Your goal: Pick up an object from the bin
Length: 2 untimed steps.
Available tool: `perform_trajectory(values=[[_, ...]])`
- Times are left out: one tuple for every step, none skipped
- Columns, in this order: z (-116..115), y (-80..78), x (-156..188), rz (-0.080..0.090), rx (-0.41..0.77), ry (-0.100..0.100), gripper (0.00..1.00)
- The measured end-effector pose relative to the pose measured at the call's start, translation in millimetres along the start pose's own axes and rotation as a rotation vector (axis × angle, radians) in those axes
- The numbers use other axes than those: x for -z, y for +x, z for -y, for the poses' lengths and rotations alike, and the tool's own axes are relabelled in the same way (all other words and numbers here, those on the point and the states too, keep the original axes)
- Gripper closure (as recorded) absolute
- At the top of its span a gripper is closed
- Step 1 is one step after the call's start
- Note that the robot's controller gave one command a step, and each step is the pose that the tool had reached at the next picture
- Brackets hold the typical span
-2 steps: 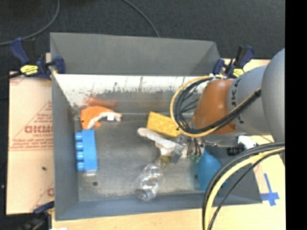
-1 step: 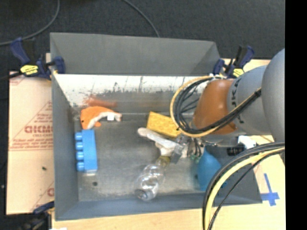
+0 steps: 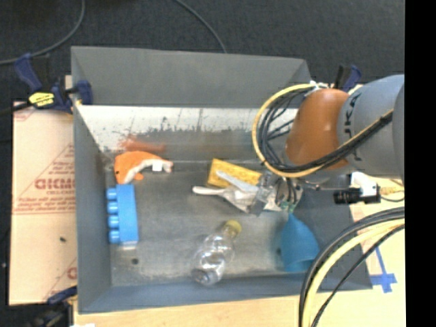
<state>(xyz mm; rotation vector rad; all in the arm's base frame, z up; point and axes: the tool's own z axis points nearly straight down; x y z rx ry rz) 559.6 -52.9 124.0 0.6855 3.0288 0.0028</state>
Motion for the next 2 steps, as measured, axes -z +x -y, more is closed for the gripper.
perform_trajectory(values=[[8.1, 0.6, 4.0, -0.004, -0.013, 0.002, 1.0], [6.9, -9.4, 76.4, -0.005, -0.019, 0.002, 1.0]])
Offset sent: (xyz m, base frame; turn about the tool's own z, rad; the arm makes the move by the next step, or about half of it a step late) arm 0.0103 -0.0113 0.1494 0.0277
